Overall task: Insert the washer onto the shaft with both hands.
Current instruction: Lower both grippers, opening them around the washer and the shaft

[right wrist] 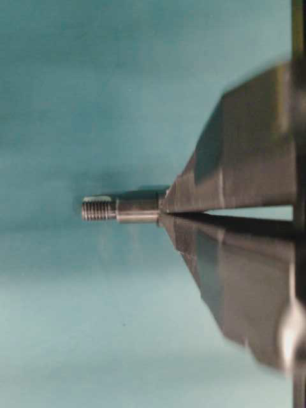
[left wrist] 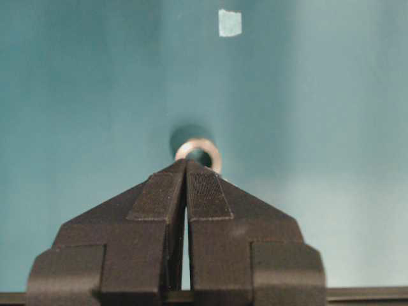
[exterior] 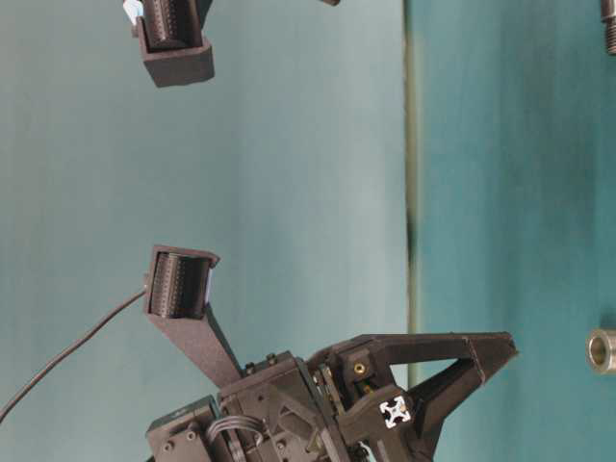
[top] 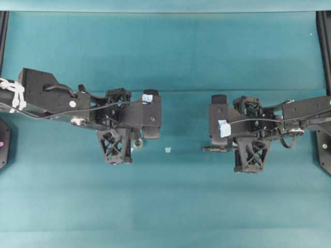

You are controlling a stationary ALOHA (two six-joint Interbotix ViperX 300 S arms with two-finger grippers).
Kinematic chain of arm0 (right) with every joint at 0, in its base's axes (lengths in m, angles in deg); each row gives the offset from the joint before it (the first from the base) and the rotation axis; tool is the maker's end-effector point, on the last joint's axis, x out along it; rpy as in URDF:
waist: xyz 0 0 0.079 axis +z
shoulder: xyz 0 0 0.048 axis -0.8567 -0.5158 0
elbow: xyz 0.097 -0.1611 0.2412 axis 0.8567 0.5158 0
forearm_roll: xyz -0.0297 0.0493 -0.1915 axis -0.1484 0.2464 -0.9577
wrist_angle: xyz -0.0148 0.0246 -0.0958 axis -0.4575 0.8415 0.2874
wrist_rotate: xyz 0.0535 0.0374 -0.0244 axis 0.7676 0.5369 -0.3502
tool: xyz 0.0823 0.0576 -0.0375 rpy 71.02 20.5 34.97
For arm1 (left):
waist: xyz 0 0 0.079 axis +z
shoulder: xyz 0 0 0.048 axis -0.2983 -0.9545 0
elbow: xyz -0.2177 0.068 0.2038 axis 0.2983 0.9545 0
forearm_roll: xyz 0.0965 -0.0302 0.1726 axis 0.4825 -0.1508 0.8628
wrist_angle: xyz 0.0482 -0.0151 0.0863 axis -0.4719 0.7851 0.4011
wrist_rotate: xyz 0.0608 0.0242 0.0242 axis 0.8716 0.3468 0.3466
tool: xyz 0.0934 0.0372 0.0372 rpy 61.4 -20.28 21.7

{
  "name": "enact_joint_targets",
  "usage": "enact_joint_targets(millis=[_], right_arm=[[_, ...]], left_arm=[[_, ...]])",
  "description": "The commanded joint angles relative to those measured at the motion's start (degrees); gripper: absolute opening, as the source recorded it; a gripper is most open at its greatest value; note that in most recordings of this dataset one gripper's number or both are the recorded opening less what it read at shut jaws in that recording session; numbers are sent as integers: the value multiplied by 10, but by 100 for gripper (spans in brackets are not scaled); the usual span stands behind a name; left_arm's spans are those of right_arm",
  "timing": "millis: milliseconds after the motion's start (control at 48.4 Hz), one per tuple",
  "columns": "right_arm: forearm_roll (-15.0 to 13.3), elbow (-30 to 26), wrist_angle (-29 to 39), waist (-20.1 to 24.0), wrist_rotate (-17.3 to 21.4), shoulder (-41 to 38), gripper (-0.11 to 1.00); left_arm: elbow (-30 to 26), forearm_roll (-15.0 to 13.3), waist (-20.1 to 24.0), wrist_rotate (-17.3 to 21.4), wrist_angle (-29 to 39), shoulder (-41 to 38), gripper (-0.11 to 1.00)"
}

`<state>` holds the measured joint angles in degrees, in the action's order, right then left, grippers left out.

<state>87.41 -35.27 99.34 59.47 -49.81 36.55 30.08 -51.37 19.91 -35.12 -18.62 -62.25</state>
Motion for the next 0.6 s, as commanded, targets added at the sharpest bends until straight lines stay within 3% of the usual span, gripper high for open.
enact_joint_targets(millis=[0,103,165,310,392,454,578], right_arm=[[-1,-5,-4,1,-3,4,-1],[-1,-4,-3,-1,-4,4,14],[-1,-3,-3,-2,-3,3,28],[-4,3,-2,-3,-3,0,72],[-6,4,-1,-3,-2,0,91],[-6,4,-3,-2,-2,0,95],[-6,6,-10,-4,-2,0,92]], left_arm=[[-4,1,-1,1,-5,6,3],[-3,1,-2,0,-11,7,4],[-4,1,-1,0,-12,6,14],[-1,1,-2,1,-13,7,55],[-1,1,-4,3,-13,8,79],[-1,1,-5,3,-14,8,90],[4,1,-7,4,-29,7,80]])
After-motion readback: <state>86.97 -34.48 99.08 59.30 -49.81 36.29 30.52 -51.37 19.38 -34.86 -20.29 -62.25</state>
